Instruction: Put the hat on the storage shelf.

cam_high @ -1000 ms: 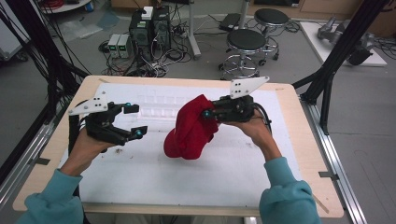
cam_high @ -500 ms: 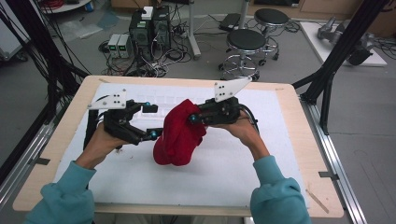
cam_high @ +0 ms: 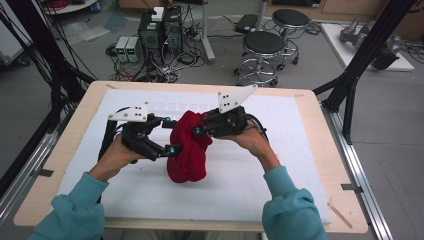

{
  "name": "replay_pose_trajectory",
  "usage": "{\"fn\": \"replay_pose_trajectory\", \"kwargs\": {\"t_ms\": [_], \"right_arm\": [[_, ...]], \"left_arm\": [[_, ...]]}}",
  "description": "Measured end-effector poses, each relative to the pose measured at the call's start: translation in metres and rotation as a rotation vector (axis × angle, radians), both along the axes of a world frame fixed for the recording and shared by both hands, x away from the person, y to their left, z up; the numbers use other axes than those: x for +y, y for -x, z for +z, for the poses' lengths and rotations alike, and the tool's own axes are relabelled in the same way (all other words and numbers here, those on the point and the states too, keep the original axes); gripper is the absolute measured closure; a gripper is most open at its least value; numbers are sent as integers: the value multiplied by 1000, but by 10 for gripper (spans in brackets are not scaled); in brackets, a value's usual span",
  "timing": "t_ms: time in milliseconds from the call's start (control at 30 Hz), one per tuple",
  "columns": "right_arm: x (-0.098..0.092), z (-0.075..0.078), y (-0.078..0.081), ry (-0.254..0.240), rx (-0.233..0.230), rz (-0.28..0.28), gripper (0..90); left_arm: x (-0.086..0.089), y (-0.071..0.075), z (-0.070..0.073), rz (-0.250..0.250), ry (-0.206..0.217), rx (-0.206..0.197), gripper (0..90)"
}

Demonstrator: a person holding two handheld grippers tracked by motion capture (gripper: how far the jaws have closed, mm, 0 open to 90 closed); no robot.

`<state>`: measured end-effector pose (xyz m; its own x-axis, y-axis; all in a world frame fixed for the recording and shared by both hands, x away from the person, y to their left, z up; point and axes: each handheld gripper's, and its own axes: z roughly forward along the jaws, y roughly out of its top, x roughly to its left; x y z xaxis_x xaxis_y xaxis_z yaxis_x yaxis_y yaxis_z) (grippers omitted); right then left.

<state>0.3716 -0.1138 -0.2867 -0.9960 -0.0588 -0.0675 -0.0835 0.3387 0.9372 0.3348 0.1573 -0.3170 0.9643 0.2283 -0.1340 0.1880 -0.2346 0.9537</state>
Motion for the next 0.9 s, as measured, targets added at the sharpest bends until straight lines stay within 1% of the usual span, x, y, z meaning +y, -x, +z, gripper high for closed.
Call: {"fn": "replay_pose_trajectory", "kwargs": {"t_ms": [33, 67, 133, 200, 267, 367, 433, 533, 633, 667, 700, 800, 833, 900], "right_arm": [[1, 0, 1, 3, 1, 3, 865], [1, 0, 1, 3, -8, 6, 865], [3, 0, 1, 6, -8, 10, 864], [4, 1, 2, 6, -11, 13, 864], [4, 1, 2, 7, -12, 14, 864], [4, 1, 2, 2, -14, 17, 864], [6, 1, 2, 3, -17, 22, 864], [8, 1, 3, 12, -26, 29, 863], [9, 1, 3, 14, -27, 33, 862], [10, 0, 3, 20, -33, 35, 861], [10, 0, 3, 20, -33, 35, 861], [10, 0, 4, 33, -49, 34, 856], [10, 0, 5, 38, -52, 32, 854], [12, -1, 5, 50, -63, 37, 848]], "left_arm": [[-1, 0, -1, -3, -3, 5, 150], [-2, 0, -2, -10, -3, 11, 155], [-3, 0, -3, -32, -10, 19, 214], [-4, 1, -3, -52, -17, 15, 308], [-4, 2, -3, -56, -21, 10, 326], [-4, 3, -4, -63, -41, 9, 419], [-4, 4, -4, -58, -53, 11, 497], [-4, 5, -4, -61, -65, 22, 583], [-3, 6, -4, -54, -73, 25, 627], [-3, 6, -4, -54, -79, 25, 677], [-2, 7, -4, -49, -83, 25, 677], [0, 7, -3, -43, -103, 27, 777], [0, 7, -3, -50, -113, 29, 807], [0, 9, -2, -41, -127, 18, 835]]}}
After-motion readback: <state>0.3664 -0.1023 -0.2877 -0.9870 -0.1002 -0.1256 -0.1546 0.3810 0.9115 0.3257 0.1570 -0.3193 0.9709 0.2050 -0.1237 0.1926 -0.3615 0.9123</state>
